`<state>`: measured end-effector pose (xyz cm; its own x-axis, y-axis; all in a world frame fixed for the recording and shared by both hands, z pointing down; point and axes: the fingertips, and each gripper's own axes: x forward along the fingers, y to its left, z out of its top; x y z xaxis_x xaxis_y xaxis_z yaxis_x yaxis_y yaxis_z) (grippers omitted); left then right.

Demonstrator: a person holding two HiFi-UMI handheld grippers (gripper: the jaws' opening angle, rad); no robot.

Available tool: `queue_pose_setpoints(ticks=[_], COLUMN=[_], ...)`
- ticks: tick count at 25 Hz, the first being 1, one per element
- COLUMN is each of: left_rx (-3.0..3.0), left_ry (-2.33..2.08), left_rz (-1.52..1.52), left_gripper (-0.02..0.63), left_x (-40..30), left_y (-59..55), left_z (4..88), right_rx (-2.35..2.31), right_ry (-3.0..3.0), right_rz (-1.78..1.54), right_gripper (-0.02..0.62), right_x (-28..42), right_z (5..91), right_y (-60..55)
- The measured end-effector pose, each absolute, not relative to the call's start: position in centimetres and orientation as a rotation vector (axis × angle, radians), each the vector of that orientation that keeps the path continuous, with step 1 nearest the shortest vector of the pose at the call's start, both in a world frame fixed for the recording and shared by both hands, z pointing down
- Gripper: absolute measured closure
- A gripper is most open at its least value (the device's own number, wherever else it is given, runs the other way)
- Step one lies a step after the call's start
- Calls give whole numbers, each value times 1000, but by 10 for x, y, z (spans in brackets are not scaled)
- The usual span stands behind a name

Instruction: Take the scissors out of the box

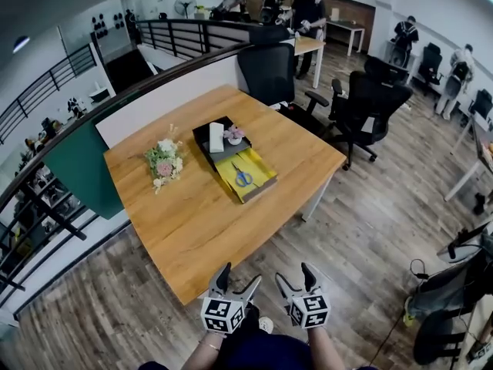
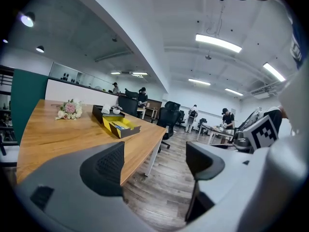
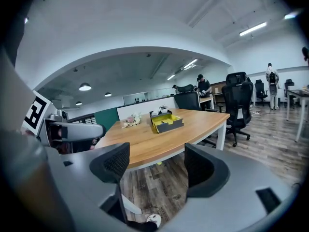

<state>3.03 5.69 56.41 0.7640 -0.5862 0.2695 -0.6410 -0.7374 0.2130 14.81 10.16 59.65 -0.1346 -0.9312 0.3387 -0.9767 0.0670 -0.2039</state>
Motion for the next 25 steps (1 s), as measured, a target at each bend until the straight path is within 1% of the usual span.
queue_pose_setpoints(ticks=[8, 16, 25], left_rx=[2624, 2590, 2591], left_ry=[-979, -1023, -1055], left_rz=[277, 243, 229], left_gripper=[218, 218, 218], left_x=[44, 65, 73], left_y=[6, -81, -160], left_z=[584, 581, 571], right_rx=[1961, 1909, 1825], right_ry=[-2185, -2186, -2251], right_rz=[595, 543, 514], right_gripper=[247, 247, 252], right_x=[169, 201, 193], right_z=[608, 597, 588], right_y=[61, -32, -127])
